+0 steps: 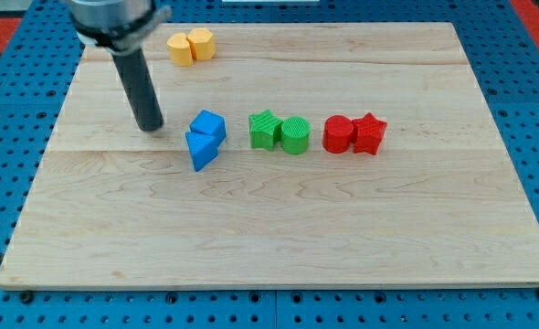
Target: Move blue cube to the bottom center
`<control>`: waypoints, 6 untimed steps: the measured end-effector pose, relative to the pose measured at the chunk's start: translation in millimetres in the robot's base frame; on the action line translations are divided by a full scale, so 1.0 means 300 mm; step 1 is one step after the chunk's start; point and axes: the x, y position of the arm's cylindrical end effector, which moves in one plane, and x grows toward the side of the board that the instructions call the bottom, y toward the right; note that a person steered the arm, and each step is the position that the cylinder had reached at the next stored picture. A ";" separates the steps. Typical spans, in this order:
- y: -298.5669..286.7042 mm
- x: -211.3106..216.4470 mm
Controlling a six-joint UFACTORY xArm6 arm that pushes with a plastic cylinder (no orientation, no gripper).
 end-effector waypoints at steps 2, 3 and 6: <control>0.378 0.166; 0.440 0.253; 0.416 0.334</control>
